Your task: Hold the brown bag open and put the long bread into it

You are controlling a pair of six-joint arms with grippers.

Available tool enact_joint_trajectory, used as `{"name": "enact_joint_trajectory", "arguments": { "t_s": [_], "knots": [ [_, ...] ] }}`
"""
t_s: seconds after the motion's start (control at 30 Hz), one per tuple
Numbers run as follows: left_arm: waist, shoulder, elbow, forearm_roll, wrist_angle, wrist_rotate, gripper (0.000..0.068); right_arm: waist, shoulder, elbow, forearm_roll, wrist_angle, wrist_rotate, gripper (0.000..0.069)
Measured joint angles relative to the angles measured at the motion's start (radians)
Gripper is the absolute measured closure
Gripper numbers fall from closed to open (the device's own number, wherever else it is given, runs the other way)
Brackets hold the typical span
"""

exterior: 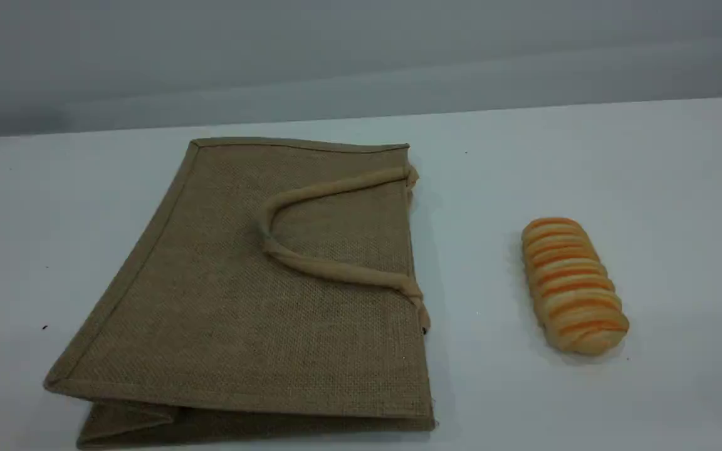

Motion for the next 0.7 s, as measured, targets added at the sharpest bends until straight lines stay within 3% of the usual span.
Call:
{"name": "enact_joint_trajectory", "arguments": {
  "t_s": [0.3, 0.7],
  "knots": [
    [0.0, 0.157, -0.073, -0.006, -0.059, 0.0, 0.0143, 0.0, 0.087, -0.043, 0.134, -0.093, -0.073, 0.0213],
    [0.0, 0.756, -0.302, -0.028, -0.335, -0.005, 0.0143, 0.0, 0.67, -0.128, 0.438, -0.504, -0.287, 0.0213]
  ]
}}
